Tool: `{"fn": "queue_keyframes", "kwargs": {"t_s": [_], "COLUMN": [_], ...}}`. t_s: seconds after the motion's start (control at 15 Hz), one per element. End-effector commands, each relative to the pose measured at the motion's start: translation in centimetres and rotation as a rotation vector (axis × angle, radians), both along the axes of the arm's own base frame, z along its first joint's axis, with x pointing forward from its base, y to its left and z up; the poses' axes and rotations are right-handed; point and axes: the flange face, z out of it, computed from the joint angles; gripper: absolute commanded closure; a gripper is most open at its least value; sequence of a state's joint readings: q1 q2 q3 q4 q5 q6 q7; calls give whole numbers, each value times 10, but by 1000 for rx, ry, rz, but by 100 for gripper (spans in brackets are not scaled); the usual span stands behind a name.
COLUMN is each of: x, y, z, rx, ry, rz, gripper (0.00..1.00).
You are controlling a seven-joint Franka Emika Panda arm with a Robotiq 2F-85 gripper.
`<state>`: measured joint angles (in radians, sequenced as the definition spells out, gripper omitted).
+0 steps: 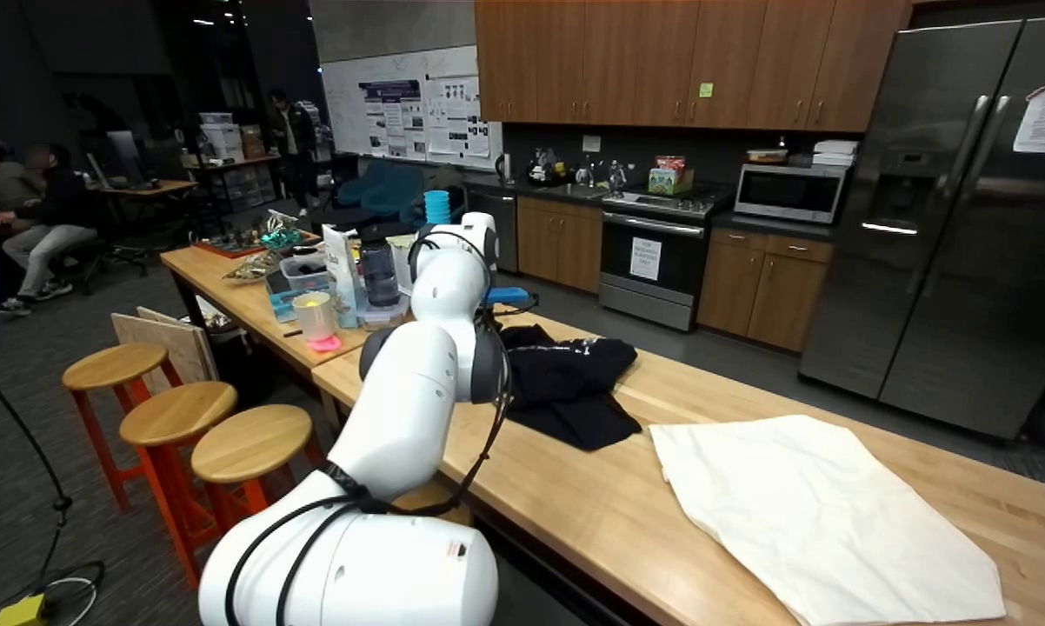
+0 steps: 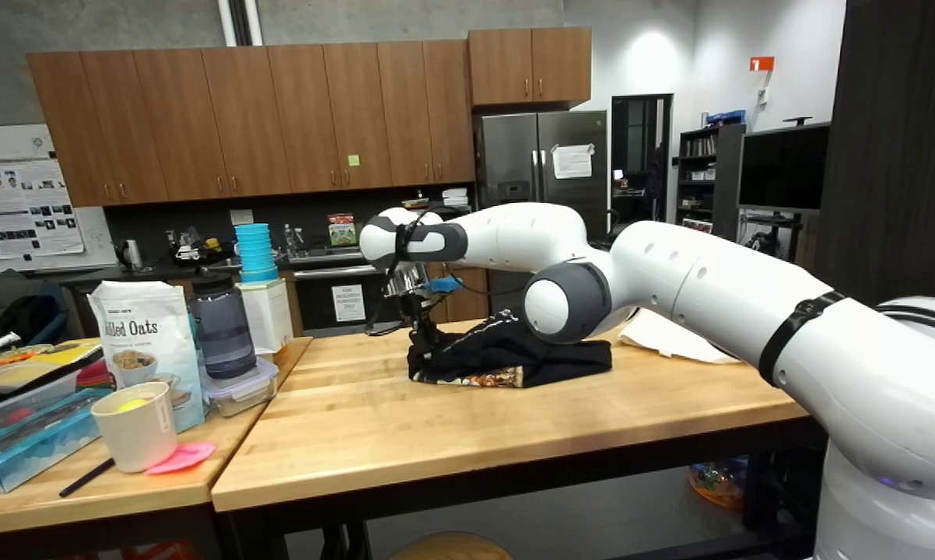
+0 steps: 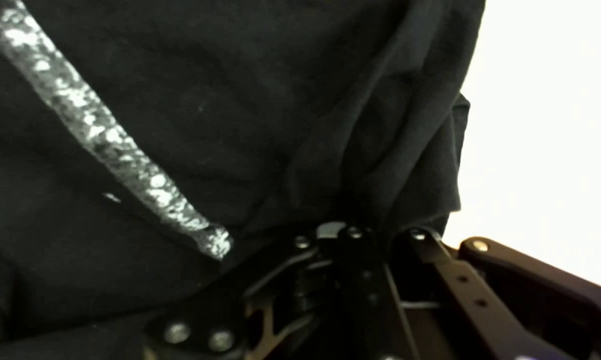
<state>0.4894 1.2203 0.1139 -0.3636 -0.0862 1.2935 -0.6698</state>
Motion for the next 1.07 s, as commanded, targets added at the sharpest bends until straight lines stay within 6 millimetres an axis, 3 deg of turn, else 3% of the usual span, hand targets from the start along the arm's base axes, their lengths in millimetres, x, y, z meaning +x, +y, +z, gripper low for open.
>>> {"fn": "queue_keyframes", "kwargs": {"t_s": [0.0,0.27,0.53,0.73,1.0], "x": [-4,-8,-2,12,30], "y": [16,32,21,-14,-77], "z": [54,126,199,244,274], "rx": [67,150,210,160,30], "ry": [-85,-247,-436,-591,-695], "rz": [12,24,-47,-117,-271], "gripper": [98,98,98,98,98]}}
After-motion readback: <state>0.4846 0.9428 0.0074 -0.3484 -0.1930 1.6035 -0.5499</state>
